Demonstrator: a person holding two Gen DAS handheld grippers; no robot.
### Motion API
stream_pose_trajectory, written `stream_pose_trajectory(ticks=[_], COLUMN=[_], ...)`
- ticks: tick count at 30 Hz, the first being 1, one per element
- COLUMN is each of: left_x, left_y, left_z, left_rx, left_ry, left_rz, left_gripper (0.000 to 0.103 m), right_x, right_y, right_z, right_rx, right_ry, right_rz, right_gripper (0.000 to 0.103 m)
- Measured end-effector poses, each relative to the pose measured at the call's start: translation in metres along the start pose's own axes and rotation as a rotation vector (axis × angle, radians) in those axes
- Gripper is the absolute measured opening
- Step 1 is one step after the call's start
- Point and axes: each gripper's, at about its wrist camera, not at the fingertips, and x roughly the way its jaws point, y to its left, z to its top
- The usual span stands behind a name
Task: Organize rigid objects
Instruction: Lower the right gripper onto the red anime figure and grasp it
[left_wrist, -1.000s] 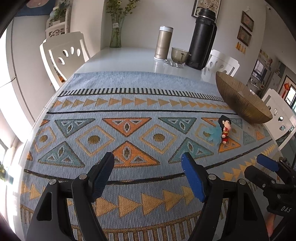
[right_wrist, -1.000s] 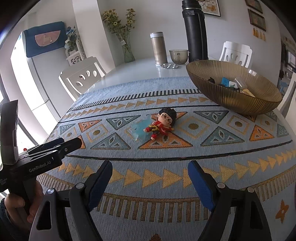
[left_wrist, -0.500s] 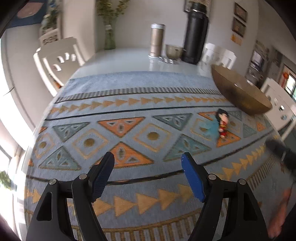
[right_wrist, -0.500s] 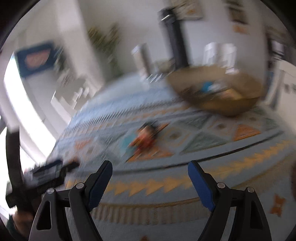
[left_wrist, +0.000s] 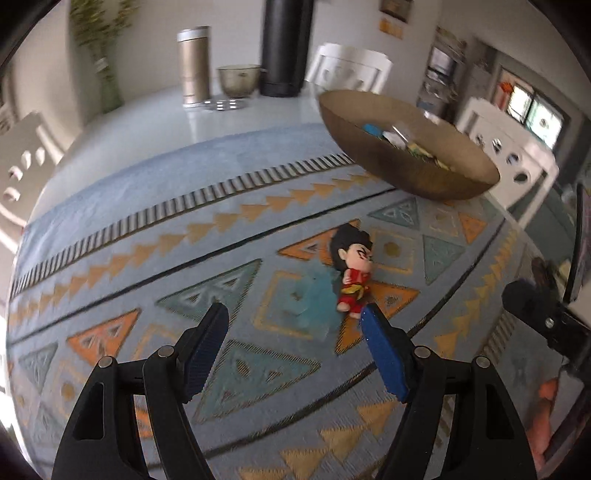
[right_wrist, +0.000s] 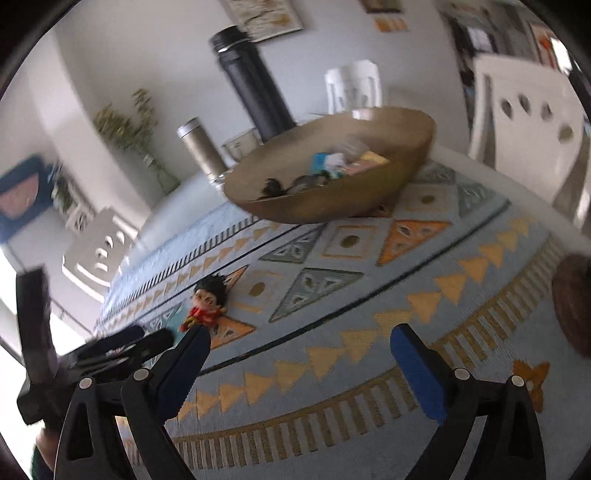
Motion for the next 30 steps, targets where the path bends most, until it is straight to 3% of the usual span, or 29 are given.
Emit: stream_pose_trajectory(ticks=[4,6,9,11,17,19,21,23,26,30], left_x=[-0.003,-0.003,0.003,0.009,0.018,0.019,0.019,0.018,0.012,-0.006], left_y=[0.003,0.005,0.001,-0.003,-0.007,-0.009,-0.011,-0.015,-0.017,-0.014], left_z=[-0.007,-0.007,-0.004,-0.001,0.001,0.002,0.001,0.0,-0.002,-0.009], left_rx=[0.033,0.049,0.072,0.093,0.09,0.097,0.106,0.12,0.115,0.083], left_ry=[-0.01,-0.017,-0.004,0.01,0.01,0.005,0.002,-0.005,-0.018,-0.024], left_rz=[-0.02,-0.024,-0.036,-0.042,-0.069,-0.063,-0.054,-0.037,-0.04,-0.02], left_gripper=[0.072,0.069,0.057,0.051,0.047,0.044,0.04,0.039,0.037,0.036], right_x=[0.006,0.026,0.055,0.07,0.113,0.118,0.117,0.115,0.109,0.081], right_y=[0.016,0.032,0.062,0.069,0.076,0.072,0.069,0.065,0.06,0.061], right_z=[0.002,0.013,0.033,0.041,0.045,0.043,0.043,0.041,0.041,0.045], right_rx=[-0.085,-0.153,-0.265,-0.251,-0.194,-0.154,-0.158,-0.168,-0.141,-0.179], right_ry=[0.018,0.128,0.24,0.268,0.33,0.321,0.285,0.257,0.249,0.188], right_rz=[0.026,0.086,0.091,0.138,0.168,0.203,0.2,0.212,0.26,0.25], right_gripper=[0.089,0.073,0.068,0.059,0.053,0.051,0.031,0.03,0.014,0.012])
